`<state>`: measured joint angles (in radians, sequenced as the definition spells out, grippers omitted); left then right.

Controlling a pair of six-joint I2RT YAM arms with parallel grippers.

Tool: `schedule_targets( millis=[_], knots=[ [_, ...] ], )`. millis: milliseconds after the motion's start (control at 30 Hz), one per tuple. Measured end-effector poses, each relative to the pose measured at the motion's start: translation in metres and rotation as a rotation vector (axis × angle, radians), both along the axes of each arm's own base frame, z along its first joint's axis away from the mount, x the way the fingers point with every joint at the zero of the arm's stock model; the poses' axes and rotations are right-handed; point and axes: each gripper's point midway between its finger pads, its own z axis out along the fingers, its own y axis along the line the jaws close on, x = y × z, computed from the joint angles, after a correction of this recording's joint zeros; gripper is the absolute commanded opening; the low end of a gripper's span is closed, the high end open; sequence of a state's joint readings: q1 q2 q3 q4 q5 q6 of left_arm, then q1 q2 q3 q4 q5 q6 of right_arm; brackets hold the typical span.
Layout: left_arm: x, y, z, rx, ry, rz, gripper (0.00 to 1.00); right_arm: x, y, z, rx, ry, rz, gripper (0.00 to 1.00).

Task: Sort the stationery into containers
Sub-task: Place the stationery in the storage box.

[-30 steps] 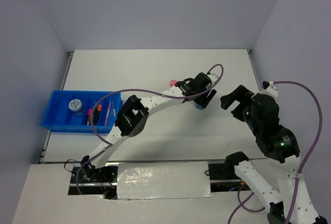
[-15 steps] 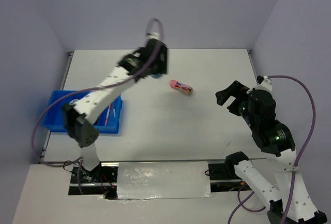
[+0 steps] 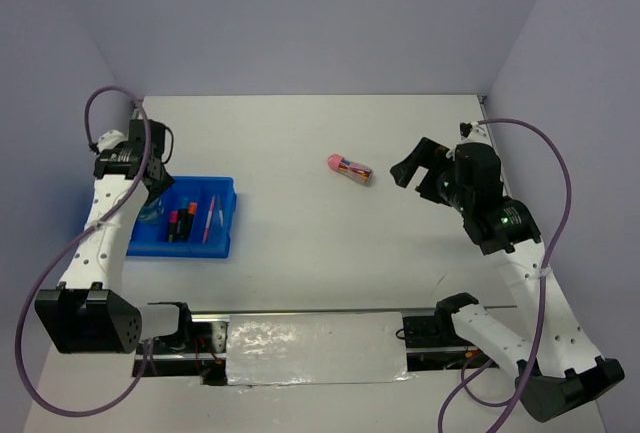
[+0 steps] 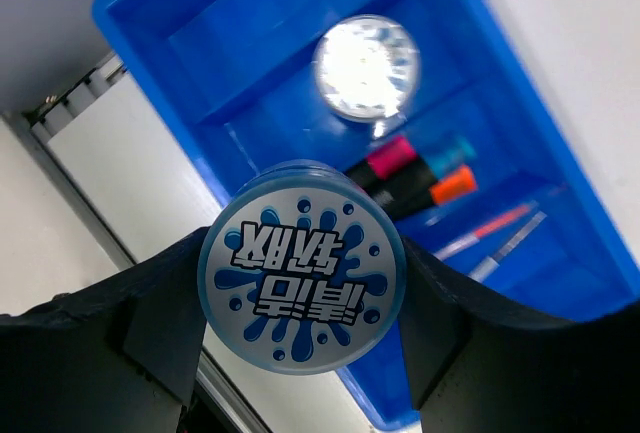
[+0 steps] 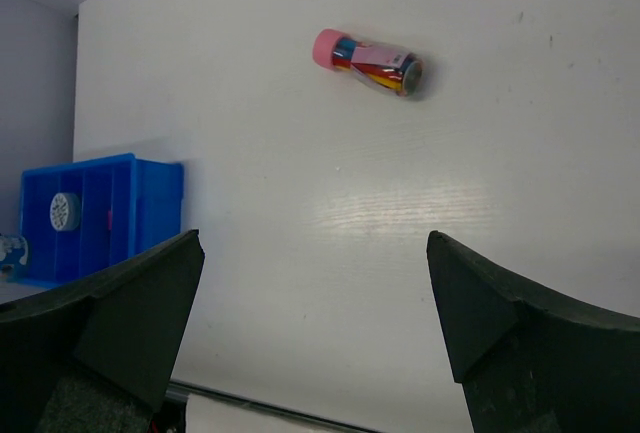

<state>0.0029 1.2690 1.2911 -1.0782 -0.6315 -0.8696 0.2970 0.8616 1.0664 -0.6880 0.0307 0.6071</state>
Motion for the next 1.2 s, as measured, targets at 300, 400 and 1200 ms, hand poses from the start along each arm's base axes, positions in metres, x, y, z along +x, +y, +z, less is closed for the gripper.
schedule_targets(
  millis=[300,400,1200],
  knots=[
    [-0.02,0.034,-0.041,-0.023,0.074,0.117,0.0,0.0,0.017,0.011,0.045,-0.037,0.078,1.0],
    [-0.014,0.04,-0.047,-0.023,0.071,0.134,0.0,-0.001,0.02,0.012,0.055,-0.04,0.096,1.0],
    [0.007,0.059,-0.098,-0.007,0.161,0.142,0.01,0.012,0.032,0.019,0.048,-0.019,0.144,1.0]
  ],
)
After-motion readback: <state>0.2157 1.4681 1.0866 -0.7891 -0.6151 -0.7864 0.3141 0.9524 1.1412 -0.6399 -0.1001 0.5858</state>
